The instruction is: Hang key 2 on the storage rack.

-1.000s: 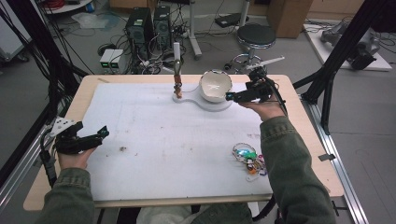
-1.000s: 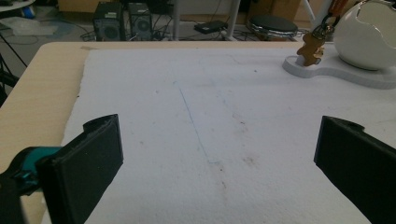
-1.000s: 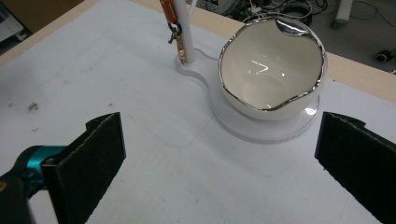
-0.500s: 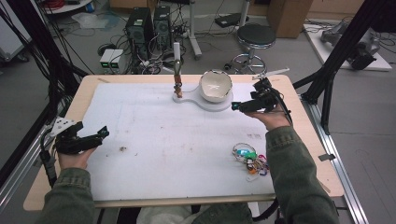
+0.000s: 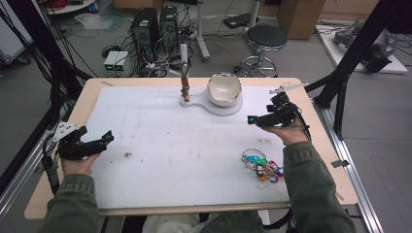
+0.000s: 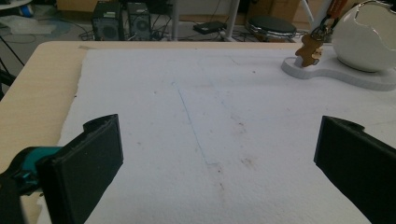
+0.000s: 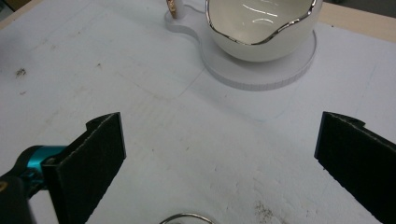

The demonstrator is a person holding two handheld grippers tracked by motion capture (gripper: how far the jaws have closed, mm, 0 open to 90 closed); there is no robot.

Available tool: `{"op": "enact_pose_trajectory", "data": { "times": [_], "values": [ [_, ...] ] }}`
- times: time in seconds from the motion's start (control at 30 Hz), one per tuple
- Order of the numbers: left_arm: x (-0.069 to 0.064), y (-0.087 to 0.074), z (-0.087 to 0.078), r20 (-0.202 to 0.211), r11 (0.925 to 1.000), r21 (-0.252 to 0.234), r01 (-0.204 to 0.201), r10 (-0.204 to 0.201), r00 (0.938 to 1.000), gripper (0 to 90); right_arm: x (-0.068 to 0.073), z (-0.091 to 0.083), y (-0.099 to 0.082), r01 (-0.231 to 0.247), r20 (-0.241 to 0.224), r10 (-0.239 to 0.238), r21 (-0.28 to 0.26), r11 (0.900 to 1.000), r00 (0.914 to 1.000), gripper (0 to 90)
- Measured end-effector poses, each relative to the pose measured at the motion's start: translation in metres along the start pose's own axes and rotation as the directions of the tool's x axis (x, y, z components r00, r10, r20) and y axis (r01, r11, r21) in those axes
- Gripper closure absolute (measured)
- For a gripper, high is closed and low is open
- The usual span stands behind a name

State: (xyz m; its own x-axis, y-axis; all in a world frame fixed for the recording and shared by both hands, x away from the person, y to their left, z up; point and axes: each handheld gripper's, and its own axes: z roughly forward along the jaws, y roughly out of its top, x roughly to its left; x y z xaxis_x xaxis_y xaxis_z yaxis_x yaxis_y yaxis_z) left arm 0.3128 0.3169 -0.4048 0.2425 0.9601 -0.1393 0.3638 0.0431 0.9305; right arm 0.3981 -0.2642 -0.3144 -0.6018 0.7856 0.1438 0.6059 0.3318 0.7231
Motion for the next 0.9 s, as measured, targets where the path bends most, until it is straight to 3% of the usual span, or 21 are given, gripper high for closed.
{"op": "enact_pose_trajectory", "data": {
  "times": [0.9],
  "values": [
    [0.000,0.000,0.000,-0.001,1.0000,0.003,-0.002,0.002,1.0000,1.7,-0.005,-0.002,-0.051,-0.008,-0.012,0.008,0.068,0.9977,0.9999,1.3]
  ]
}}
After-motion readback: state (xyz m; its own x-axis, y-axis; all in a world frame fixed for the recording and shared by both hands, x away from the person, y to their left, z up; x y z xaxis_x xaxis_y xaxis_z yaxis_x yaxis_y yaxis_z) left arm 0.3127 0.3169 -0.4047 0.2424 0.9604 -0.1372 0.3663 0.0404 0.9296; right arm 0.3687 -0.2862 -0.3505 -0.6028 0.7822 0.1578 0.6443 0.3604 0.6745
